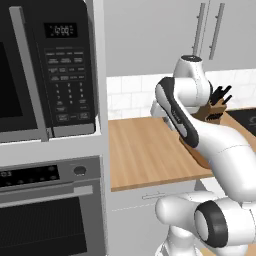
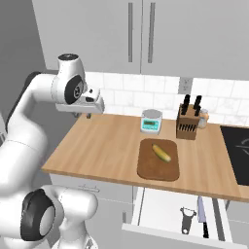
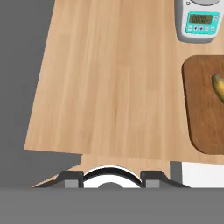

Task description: Place the appropriate cutting tool for cutting the cucumber skin on the cutting board.

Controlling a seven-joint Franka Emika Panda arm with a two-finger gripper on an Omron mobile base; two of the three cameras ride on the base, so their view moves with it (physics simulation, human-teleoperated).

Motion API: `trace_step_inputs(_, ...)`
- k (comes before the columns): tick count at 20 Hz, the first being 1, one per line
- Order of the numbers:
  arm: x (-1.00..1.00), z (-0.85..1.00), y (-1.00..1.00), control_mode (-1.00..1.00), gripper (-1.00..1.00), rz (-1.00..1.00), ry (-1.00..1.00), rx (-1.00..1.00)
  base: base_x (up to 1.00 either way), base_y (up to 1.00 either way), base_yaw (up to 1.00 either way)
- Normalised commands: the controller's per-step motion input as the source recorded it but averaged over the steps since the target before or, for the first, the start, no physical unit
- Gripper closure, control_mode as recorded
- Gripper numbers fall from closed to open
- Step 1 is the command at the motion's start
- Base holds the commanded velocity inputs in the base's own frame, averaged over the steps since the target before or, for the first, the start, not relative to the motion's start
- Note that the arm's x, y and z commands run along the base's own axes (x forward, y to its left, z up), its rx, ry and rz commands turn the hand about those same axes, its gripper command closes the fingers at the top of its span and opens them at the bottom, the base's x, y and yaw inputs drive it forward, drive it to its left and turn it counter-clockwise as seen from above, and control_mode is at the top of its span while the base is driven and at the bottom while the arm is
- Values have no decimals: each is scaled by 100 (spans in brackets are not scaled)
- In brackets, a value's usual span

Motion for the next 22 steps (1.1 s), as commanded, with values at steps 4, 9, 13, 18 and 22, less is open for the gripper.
trace_step_inputs(4,-30,-1,-40,-100,-100,-3,-13,0,0,0,0)
trace_step_inputs(9,-43,-23,-100,-100,-100,-5,-7,4,0,0,0)
trace_step_inputs(13,-49,-36,-100,-100,-100,-13,8,17,0,0,0)
trace_step_inputs(18,-20,-34,-100,-100,-100,-9,14,13,0,0,0)
trace_step_inputs(22,2,-12,-82,-100,-100,2,0,0,0,0,0)
